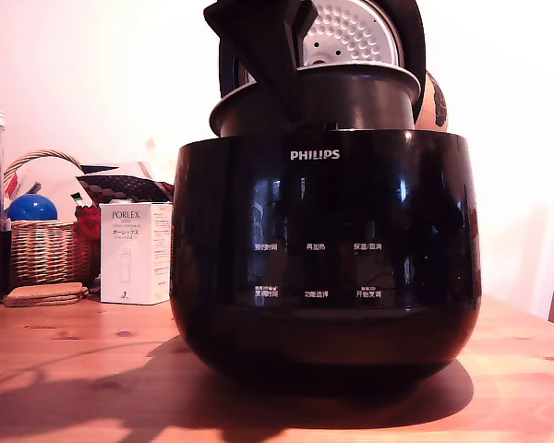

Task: Place the pot you are holding inside the rice cooker

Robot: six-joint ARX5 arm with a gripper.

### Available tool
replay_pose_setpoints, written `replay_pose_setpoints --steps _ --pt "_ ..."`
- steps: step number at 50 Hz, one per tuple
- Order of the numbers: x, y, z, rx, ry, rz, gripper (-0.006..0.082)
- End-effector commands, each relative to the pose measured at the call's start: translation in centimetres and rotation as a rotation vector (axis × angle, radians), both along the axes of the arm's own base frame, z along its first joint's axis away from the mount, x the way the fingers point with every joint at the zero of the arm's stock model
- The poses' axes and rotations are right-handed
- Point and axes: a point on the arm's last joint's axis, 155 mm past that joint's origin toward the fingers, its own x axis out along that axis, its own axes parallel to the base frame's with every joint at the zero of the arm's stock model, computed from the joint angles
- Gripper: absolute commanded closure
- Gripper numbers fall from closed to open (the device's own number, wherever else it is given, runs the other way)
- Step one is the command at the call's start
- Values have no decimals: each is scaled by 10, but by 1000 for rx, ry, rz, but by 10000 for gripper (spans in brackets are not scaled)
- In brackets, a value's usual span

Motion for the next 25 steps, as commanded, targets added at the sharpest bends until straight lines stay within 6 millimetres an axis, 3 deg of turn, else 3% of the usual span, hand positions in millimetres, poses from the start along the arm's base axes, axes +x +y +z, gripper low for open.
replay_pose_setpoints --steps 1,25 --pt "0 -13 2 -21 -16 -24 791" --pt "-3 -27 2 -52 -19 -39 791"
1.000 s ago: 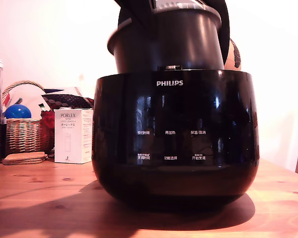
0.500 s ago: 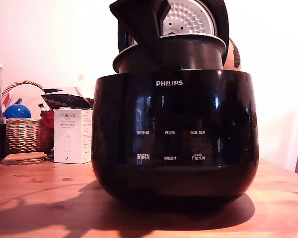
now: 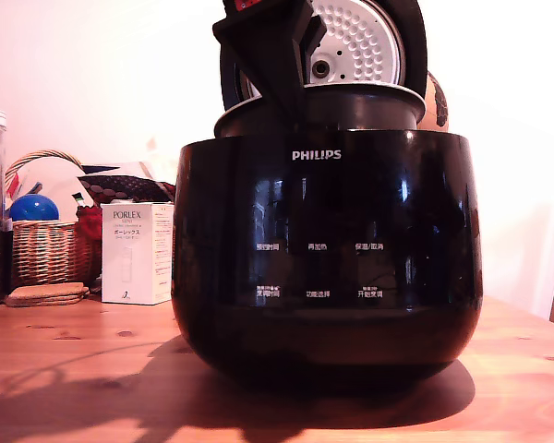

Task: Place the pot you are holding inside the rice cooker

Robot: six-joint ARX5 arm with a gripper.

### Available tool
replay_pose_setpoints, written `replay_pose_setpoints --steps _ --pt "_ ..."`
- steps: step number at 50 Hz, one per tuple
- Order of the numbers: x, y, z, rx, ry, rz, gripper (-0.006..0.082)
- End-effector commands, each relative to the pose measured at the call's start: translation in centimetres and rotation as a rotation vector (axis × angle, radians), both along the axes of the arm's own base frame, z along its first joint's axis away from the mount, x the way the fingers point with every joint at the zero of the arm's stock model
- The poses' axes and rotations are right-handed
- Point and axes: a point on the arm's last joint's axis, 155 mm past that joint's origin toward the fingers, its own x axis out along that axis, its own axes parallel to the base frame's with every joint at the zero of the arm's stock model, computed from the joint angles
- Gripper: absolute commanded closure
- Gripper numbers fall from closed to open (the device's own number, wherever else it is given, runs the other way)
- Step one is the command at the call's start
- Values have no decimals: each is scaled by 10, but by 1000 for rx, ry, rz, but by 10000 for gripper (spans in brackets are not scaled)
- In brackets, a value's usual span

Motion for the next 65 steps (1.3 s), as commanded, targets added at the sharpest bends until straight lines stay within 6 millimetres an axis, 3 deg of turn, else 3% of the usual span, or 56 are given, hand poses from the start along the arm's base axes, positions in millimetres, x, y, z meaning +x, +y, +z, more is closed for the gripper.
replay_pose_setpoints --steps 1,16,26,34,39,49,59,65 --pt "-4 -22 10 -72 -15 -40 791" --pt "-6 -26 5 -79 20 -26 705" --pt "-6 -26 5 -77 22 -23 696" --pt "-6 -25 4 -76 31 0 575" --pt "-6 -24 4 -74 37 23 547" --pt "-8 -14 7 -37 38 47 547" --pt "-7 -14 29 -78 30 107 553" --pt "-8 -12 43 -96 33 142 667"
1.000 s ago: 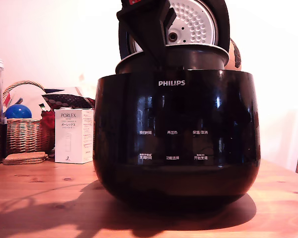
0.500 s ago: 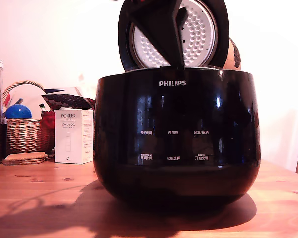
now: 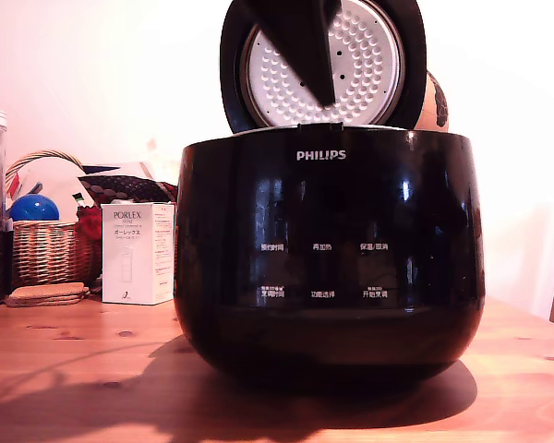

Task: Place the pot you are holding inside the rice cooker

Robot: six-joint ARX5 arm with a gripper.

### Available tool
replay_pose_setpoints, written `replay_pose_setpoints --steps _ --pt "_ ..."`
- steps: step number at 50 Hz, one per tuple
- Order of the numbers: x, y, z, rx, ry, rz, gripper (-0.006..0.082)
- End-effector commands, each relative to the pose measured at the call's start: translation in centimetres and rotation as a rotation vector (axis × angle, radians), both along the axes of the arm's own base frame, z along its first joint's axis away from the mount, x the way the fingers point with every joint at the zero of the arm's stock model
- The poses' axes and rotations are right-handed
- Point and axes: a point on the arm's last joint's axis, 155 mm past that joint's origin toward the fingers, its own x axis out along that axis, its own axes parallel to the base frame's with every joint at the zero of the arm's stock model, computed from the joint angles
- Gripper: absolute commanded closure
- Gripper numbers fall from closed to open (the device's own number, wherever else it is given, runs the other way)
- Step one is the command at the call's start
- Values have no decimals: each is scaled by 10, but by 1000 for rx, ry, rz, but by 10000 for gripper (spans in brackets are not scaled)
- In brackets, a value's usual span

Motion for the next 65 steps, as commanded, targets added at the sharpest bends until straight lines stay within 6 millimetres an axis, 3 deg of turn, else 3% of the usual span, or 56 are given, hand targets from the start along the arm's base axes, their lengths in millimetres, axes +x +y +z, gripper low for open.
replay_pose_setpoints --steps 1,4,15,26,40,52,58,65 --pt "-2 1 16 -34 -7 28 700" --pt "1 0 23 -51 -10 53 795" --pt "31 21 37 -68 -36 287 788" --pt "88 66 51 -128 -72 684 788" --pt "143 105 110 -377 -189 941 788" --pt "168 145 151 -505 -288 1071 788" --pt "175 152 163 -546 -319 1086 788" --pt "176 155 163 -548 -323 1092 788"
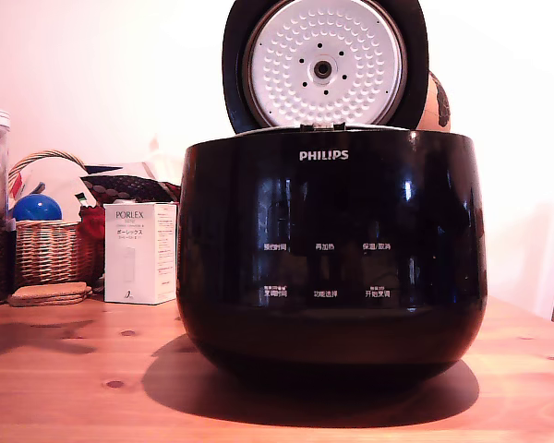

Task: Place the pot you are holding inside the rice cooker

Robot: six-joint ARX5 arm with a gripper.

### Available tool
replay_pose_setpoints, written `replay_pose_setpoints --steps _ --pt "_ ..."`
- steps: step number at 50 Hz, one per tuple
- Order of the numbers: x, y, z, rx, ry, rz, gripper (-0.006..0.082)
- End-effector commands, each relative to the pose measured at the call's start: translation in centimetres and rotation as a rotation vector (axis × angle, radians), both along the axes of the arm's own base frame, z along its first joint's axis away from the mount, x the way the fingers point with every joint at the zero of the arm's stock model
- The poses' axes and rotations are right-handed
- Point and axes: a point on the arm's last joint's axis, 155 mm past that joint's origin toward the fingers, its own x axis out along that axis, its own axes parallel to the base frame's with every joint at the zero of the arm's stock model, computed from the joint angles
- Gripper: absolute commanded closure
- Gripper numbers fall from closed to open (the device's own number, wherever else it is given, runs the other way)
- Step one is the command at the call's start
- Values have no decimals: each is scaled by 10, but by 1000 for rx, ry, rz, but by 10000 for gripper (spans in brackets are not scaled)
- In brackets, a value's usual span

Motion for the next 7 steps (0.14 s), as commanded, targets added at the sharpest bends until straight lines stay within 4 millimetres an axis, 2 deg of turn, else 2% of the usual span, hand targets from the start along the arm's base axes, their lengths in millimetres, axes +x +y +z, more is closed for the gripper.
replay_pose_setpoints --steps 1,7 --pt "2 -4 -1 -5 -2 -4 788" --pt "3 -4 -1 -5 -3 -4 788"
